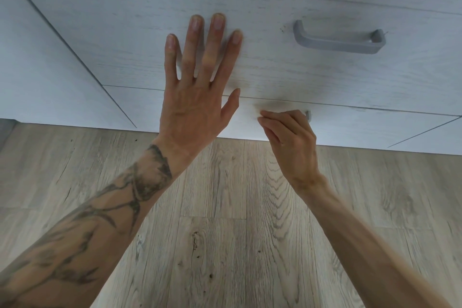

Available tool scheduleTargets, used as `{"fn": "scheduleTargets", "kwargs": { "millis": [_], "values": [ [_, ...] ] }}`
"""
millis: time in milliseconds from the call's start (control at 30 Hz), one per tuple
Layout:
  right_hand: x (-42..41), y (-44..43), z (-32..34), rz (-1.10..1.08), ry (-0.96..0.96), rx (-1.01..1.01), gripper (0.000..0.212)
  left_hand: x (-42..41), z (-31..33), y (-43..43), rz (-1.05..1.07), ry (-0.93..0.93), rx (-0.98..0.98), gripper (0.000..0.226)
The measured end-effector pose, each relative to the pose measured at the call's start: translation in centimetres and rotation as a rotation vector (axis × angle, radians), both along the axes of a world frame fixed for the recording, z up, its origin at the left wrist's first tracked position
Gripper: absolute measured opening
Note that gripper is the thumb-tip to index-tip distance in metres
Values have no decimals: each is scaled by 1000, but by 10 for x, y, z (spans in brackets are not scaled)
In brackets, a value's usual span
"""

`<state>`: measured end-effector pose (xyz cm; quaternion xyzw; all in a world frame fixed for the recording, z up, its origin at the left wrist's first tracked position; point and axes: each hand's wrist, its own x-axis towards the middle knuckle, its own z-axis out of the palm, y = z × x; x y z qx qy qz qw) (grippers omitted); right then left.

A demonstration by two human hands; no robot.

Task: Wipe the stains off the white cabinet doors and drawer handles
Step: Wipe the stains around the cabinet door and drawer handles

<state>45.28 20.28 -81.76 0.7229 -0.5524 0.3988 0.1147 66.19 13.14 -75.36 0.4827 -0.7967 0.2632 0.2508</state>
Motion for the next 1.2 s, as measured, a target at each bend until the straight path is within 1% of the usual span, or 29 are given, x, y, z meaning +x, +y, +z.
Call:
{"fn": "scheduleTargets", "kwargs": {
  "millis": [133,233,333,467,500,533,600,633,667,700,733,767,800,933,1033,1200],
  "values": [
    [5,-12,5,31,43,27,9,-2,1,1,7,0,-3,78],
    [0,-7,5,54,23,47,11,-2,0,1,12,-7,-4,79],
    [-19,4,6,2,-46,33,10,-1,0,0,2,-8,1,81],
    [-48,21,13,-100,-80,56,12,-2,0,1,-1,-1,11,80],
    [-53,28,17,-152,-135,70,12,-2,0,1,-3,-1,12,80],
    [-56,34,21,-221,-247,91,11,-2,0,1,-4,-1,13,81],
    [-60,41,29,-362,-627,144,8,-3,1,1,-2,1,14,81],
    [-60,39,31,-411,-826,165,8,-4,1,1,-2,4,17,80],
    [-60,36,33,-441,-985,185,10,-4,2,1,-2,6,20,80],
    [-60,32,34,-449,-1099,213,12,-4,2,2,-1,6,23,79],
    [-58,28,36,-434,-1174,245,13,-4,2,2,0,5,25,79],
    [-54,27,36,-405,-1206,279,15,-4,2,2,-1,5,27,79],
    [-50,27,36,-366,-1192,312,18,-3,3,3,-2,3,29,79],
    [-42,34,31,-280,-973,420,32,-2,4,3,-4,-3,38,79],
    [-42,31,30,-267,-861,420,30,-2,5,4,-4,-6,39,79],
    [-38,39,29,-242,-827,392,26,-4,4,4,-5,-1,40,81]
  ]
}}
